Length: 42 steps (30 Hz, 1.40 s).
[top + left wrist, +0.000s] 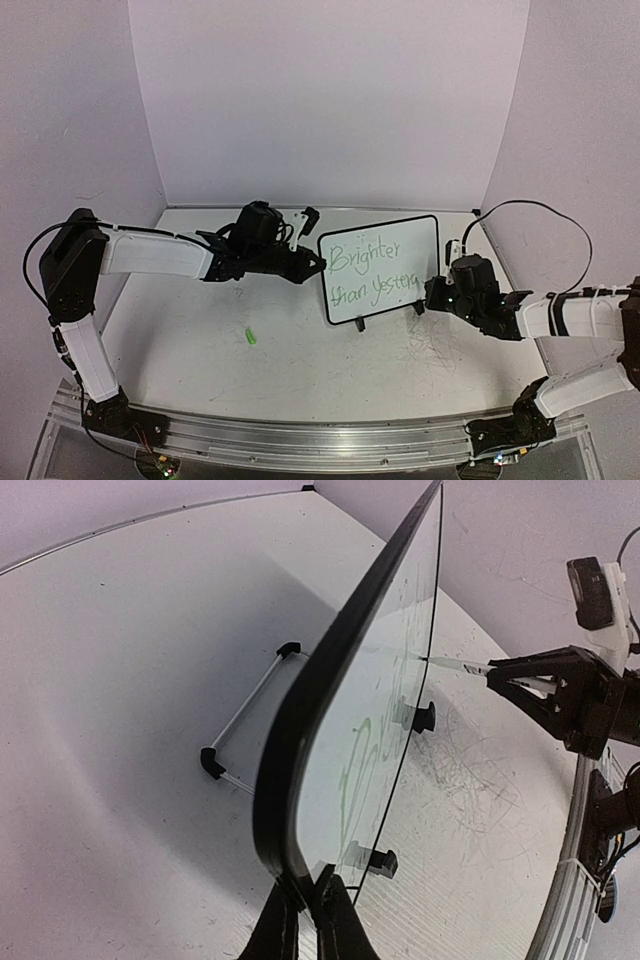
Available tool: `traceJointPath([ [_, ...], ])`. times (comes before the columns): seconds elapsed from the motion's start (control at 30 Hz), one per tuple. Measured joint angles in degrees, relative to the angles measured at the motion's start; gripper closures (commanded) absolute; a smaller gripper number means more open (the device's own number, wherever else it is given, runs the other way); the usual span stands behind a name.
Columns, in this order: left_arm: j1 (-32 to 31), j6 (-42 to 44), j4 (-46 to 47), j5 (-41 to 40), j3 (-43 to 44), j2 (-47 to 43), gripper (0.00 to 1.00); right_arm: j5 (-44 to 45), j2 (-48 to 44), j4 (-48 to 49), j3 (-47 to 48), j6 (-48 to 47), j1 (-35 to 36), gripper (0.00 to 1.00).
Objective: Write a sentence on the whiteboard
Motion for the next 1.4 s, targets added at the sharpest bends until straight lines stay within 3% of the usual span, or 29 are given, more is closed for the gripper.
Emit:
traceJointPath([
  [0.67,0.0,0.0,0.0,0.0,0.0,0.0,1.0,2.2,0.0,1.8,3.2,-2.5,0.0,1.0],
  [1.4,-0.1,-0.1,0.0,-0.3,0.0,0.0,1.0,1.0,1.5,1.5,-0.3,3.3,0.0,1.0],
])
